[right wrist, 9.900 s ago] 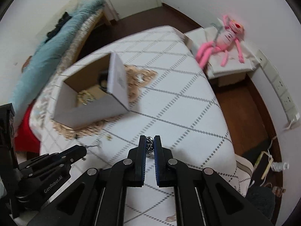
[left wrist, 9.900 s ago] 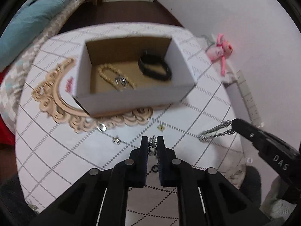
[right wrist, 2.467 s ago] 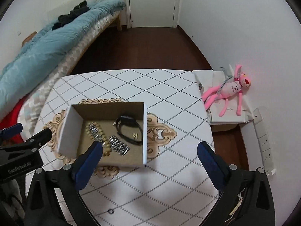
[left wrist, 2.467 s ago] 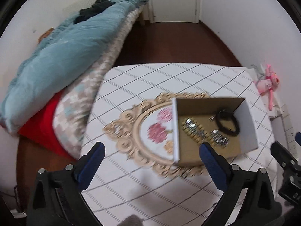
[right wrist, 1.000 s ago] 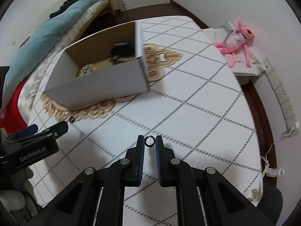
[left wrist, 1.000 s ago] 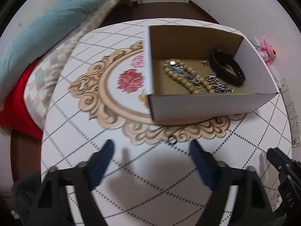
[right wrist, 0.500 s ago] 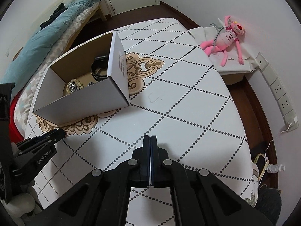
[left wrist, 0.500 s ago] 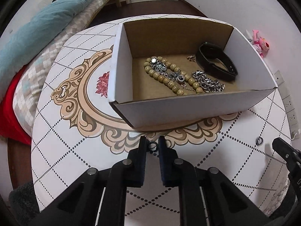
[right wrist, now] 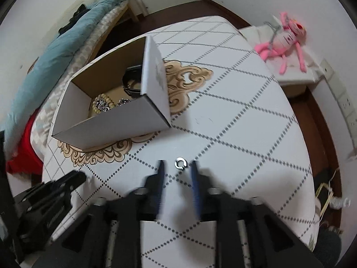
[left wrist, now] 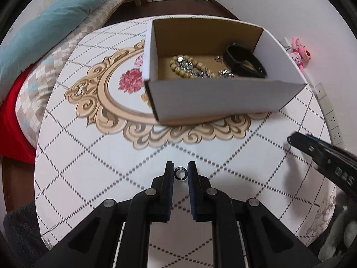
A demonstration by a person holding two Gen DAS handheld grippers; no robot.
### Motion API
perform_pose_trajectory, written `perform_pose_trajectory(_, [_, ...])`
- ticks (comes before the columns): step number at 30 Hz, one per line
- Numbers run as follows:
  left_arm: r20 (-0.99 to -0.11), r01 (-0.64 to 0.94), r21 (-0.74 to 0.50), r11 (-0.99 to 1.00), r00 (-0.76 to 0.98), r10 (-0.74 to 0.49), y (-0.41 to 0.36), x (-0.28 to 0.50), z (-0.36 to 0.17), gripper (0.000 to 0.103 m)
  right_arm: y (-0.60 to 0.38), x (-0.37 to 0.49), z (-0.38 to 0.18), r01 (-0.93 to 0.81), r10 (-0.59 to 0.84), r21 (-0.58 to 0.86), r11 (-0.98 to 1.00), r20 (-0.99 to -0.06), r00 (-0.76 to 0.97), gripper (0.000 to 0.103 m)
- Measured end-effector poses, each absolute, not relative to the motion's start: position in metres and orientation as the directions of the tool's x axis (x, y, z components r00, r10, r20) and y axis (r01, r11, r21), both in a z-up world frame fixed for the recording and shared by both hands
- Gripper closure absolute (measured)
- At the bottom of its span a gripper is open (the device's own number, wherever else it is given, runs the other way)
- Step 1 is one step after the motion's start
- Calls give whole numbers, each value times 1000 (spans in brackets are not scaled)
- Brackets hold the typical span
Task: Organize jewelry
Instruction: 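Carry both black rings into the box and open both grippers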
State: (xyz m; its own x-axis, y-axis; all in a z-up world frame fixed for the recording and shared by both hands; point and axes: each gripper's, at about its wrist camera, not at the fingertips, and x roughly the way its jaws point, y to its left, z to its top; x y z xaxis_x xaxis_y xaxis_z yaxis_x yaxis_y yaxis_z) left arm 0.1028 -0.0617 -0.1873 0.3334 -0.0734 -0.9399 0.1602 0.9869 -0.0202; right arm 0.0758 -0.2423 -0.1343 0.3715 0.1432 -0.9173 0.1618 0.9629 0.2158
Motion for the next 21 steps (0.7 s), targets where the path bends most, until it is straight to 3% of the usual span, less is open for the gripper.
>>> perform_pose_trajectory(4, [-944, 155, -14, 988, 324, -65, -57, 100, -191, 93, -229, 81, -147, 132, 95, 147, 980, -936, 339, 67])
perform_pose_trajectory(6, [-944, 155, -14, 988, 325, -64, -57, 98, -191, 93, -221, 80, -149, 108, 25, 68, 992, -934, 358, 87])
perform_pose_trajectory(7, [-943, 154, -15, 988, 326, -66, -57, 97, -190, 93, -219, 79, -151, 102, 26, 67, 993, -933, 358, 90])
perform_pose_trajectory(12, [-931, 160, -49, 986, 351, -103, -58, 96, -170, 93, -221, 73, -150, 110, 79, 130, 985, -922, 380, 91])
perform_pose_trajectory(21, [-887, 201, -154, 968, 404, -225, -67, 157, -100, 93, -227, 109, -68, 40, 264, 324, 945, -830, 492, 91])
